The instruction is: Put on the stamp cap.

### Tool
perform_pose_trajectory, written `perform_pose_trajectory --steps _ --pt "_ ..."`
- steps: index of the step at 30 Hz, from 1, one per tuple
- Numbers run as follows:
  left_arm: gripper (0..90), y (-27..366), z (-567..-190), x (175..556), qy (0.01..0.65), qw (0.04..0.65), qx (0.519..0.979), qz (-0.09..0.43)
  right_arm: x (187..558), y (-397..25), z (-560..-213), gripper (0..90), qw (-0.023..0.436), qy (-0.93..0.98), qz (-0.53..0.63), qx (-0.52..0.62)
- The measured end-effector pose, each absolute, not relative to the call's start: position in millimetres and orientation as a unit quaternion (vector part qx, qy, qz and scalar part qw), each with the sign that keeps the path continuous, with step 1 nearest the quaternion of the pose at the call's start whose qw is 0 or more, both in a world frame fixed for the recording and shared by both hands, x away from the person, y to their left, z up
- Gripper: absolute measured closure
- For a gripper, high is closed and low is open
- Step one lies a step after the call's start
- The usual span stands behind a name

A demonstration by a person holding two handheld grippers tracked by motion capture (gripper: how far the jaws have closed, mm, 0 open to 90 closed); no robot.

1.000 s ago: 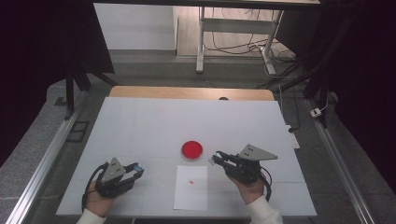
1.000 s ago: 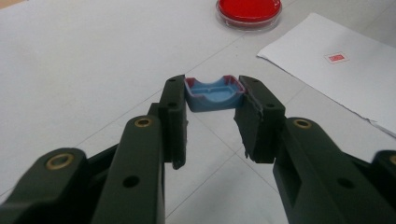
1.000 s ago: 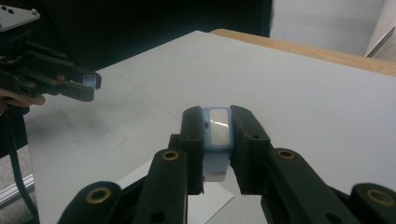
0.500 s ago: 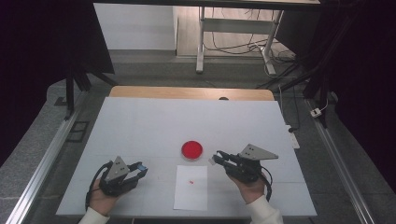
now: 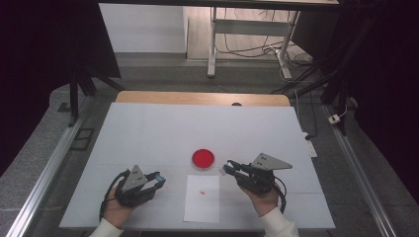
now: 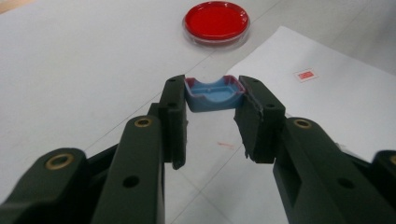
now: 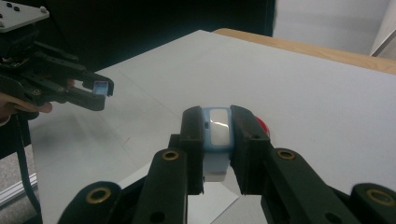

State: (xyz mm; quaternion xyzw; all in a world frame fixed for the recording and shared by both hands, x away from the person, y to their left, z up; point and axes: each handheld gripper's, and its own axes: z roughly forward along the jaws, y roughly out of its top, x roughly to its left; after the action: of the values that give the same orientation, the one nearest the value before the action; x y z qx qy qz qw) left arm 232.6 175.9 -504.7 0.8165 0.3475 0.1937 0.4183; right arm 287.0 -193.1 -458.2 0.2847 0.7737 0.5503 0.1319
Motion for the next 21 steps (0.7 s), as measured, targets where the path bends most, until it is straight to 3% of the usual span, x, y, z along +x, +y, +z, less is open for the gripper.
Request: perform_pose_trajectory --steps 21 --pt "64.1 138 -491 247 0.319 0.425 0.827 0.184 286 -194 -456 75.9 0.135 0.772 0.552 0.286"
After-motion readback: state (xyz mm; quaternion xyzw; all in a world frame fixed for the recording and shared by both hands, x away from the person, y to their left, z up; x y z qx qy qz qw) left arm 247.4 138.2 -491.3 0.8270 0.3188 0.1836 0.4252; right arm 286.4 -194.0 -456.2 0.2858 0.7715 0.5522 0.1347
